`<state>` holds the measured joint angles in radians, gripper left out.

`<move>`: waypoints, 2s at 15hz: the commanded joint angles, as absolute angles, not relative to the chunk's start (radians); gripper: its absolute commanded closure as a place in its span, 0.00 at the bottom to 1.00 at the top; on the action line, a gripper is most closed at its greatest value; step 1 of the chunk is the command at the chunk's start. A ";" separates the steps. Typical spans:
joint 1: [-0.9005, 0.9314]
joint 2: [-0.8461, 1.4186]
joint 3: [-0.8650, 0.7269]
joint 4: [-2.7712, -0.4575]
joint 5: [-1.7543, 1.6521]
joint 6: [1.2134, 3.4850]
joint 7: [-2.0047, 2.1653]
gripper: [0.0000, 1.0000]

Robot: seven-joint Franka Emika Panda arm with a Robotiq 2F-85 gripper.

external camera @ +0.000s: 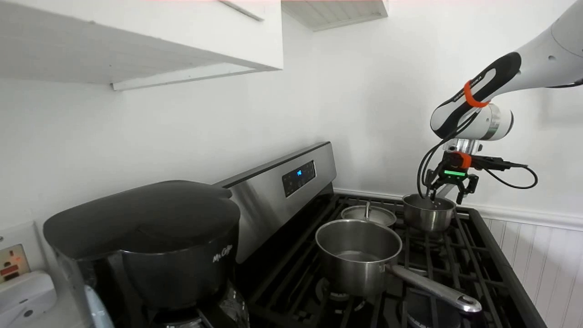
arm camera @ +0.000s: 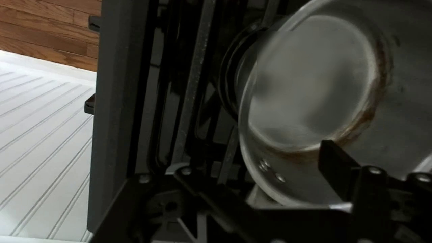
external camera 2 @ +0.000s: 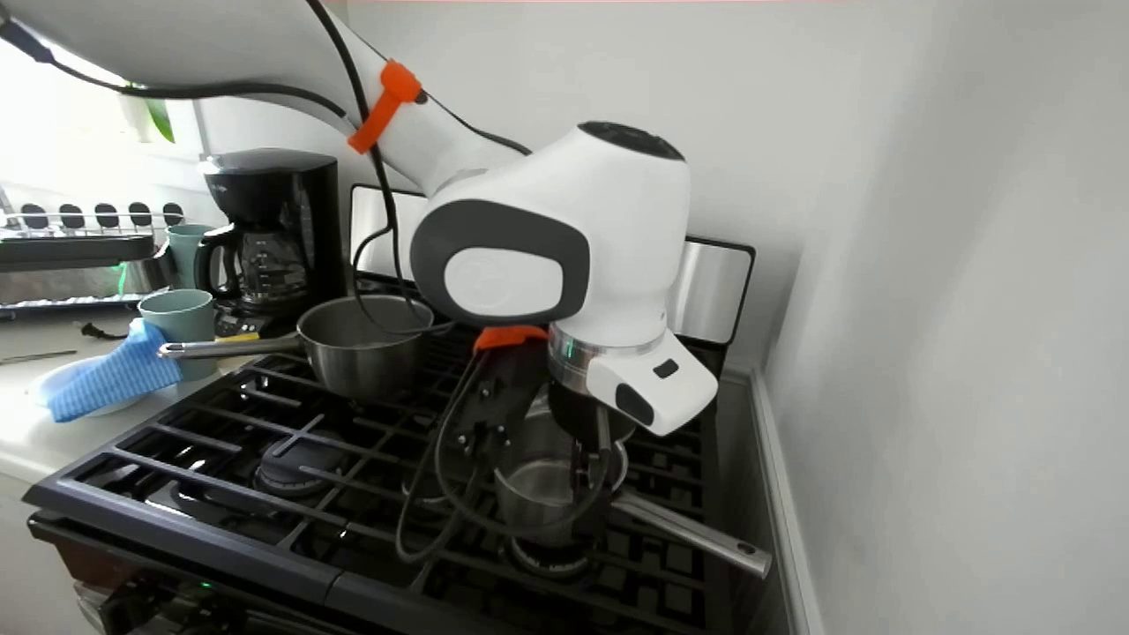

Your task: Remove the small pot from the other pot, put it on the bottom right stove plate and then put the lid on the pot on the right

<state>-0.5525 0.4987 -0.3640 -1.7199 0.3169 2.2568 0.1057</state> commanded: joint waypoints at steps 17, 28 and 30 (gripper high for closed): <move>-0.359 0.511 -0.250 -1.566 0.316 2.193 0.359 0.00; -0.469 0.679 -0.194 -1.400 0.454 2.198 0.314 0.00; -0.479 0.707 -0.183 -1.374 0.465 2.205 0.303 0.00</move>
<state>-0.4516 0.6484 -0.2097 -1.4465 0.4215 2.1981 0.3308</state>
